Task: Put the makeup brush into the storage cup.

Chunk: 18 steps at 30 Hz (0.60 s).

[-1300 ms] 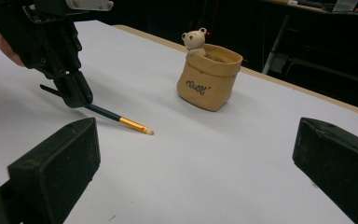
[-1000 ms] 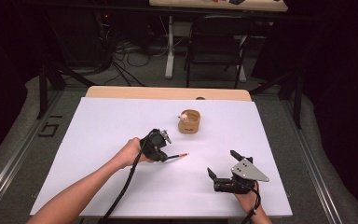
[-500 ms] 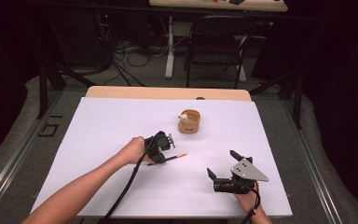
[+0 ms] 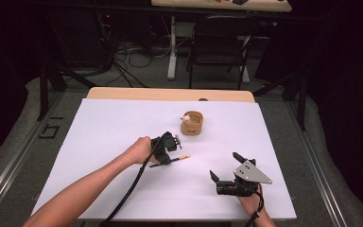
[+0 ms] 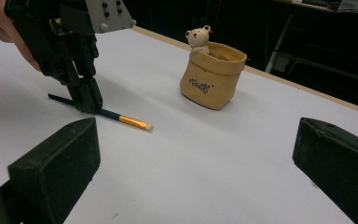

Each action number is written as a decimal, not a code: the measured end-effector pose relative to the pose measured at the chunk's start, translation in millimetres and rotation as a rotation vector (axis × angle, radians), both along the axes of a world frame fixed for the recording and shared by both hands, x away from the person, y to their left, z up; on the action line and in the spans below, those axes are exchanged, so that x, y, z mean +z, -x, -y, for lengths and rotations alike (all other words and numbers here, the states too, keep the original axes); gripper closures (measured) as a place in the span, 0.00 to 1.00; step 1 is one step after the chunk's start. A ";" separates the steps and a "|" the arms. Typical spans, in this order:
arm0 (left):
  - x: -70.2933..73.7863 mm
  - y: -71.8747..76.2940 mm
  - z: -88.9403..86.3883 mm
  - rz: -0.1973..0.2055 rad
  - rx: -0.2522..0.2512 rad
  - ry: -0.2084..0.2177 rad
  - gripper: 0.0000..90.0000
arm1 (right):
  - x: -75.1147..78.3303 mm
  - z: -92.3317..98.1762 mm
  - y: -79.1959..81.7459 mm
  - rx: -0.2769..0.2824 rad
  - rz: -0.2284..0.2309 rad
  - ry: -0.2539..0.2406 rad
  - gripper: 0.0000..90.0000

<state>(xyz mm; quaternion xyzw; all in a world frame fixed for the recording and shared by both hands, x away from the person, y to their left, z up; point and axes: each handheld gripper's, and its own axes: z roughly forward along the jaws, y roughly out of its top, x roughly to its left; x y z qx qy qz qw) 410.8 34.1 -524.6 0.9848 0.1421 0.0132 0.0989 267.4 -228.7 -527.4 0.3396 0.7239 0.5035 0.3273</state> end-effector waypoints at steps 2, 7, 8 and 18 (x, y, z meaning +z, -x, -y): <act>0.2 1.1 1.6 0.008 -0.004 -0.010 0.92 | 0.1 -0.2 0.1 0.002 -0.003 0.003 0.00; 0.3 -0.3 -2.7 -0.005 0.011 0.029 0.93 | 0.9 0.1 1.2 0.004 0.007 0.001 0.00; 0.6 -1.3 -5.4 -0.021 0.025 0.057 0.93 | 1.2 0.9 1.5 0.002 0.006 0.003 0.00; 12.1 -0.5 -23.1 -0.017 0.076 0.194 0.93 | 0.8 1.2 1.0 0.000 0.003 -0.001 0.00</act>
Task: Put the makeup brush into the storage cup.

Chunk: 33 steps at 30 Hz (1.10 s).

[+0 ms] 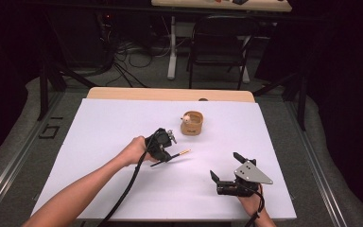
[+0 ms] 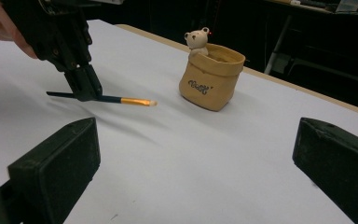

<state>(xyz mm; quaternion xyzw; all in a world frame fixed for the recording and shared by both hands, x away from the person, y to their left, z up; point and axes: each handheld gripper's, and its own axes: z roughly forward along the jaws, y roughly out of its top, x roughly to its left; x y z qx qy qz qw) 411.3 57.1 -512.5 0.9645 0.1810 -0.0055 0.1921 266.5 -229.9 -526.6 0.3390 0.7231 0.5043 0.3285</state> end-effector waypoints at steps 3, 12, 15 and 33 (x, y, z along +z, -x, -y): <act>4.9 2.1 -4.9 0.006 0.010 0.035 0.93 | -0.2 0.1 -0.4 -0.001 0.001 0.000 0.00; 17.2 10.5 -16.1 0.039 0.041 0.150 0.93 | 0.1 -0.2 0.1 0.002 -0.001 0.001 0.00; 18.9 12.7 -20.0 0.037 0.051 0.184 0.93 | 0.1 -0.2 0.2 0.003 -0.001 0.001 0.00; 24.4 30.0 -40.5 0.072 0.099 0.376 0.93 | -0.1 -0.7 0.2 0.013 -0.004 -0.005 0.00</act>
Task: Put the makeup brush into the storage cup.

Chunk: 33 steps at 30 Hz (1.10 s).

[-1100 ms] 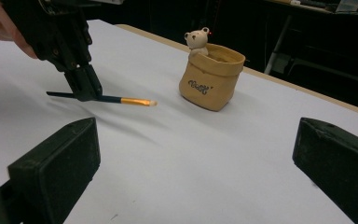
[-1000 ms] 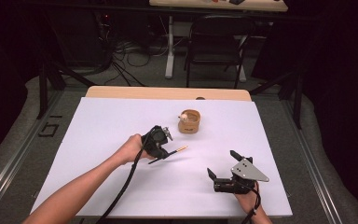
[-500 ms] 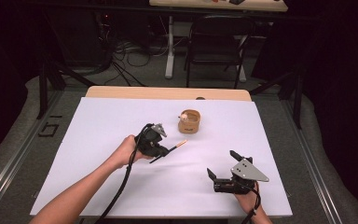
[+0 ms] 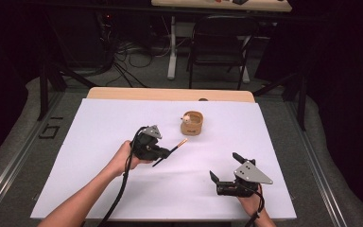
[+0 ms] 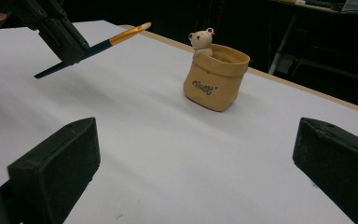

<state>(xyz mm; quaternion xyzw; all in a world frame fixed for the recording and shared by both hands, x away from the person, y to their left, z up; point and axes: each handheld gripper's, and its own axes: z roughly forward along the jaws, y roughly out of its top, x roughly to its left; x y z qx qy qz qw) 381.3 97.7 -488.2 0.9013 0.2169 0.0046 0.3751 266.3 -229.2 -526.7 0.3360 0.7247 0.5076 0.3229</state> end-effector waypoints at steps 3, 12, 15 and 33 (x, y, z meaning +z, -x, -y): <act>-0.7 3.1 -3.2 0.002 0.000 0.032 0.93 | -0.1 -0.1 0.1 0.003 -0.003 0.000 0.00; -7.9 12.0 -9.3 0.031 0.043 0.103 0.93 | -1.5 -1.7 -1.2 0.033 -0.021 -0.023 0.00; -11.3 14.4 -11.8 0.037 0.062 0.132 0.93 | -1.9 -2.4 -1.7 0.040 -0.032 -0.021 0.00; -12.7 19.7 -15.0 0.082 0.129 0.196 0.93 | 4.8 -19.0 -8.0 0.153 -0.185 -0.115 0.00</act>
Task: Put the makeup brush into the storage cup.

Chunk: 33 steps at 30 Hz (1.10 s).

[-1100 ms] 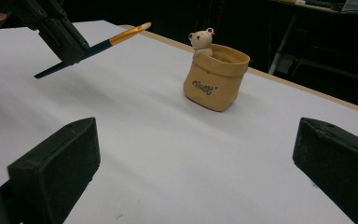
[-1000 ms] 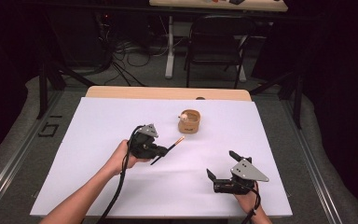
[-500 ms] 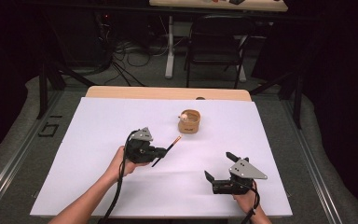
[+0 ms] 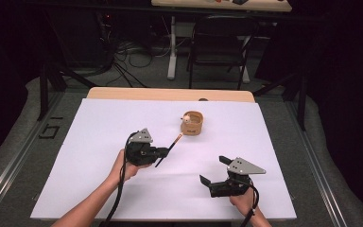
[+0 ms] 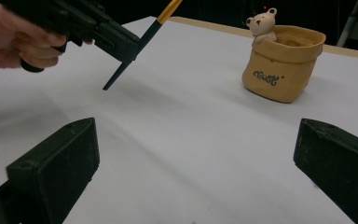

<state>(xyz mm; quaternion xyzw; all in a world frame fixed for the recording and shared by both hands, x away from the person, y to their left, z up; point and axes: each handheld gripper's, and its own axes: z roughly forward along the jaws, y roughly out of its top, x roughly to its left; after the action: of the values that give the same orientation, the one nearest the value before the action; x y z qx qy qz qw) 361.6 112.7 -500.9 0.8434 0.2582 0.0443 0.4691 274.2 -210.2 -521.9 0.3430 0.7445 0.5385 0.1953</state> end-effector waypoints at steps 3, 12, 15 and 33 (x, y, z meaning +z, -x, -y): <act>0.2 0.6 0.0 0.002 0.006 0.014 0.93 | 5.3 -1.8 -2.1 -0.005 -0.013 -0.027 0.00; -0.6 3.8 -1.9 0.010 0.015 0.038 0.93 | 8.1 -21.7 -19.3 0.057 -0.031 -0.020 0.00; -1.7 4.6 -1.6 0.009 0.016 0.042 0.93 | 11.0 -25.4 -22.9 0.061 -0.030 -0.026 0.00; -3.4 10.9 6.7 0.037 -0.012 0.046 0.93 | 22.3 -43.0 -40.2 0.031 -0.017 -0.106 0.11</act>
<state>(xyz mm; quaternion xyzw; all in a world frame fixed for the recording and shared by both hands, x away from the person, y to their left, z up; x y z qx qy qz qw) 350.7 106.0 -504.3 0.8330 0.2452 0.0513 0.4934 314.5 -167.2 -499.6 0.3460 0.7216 0.5773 0.1624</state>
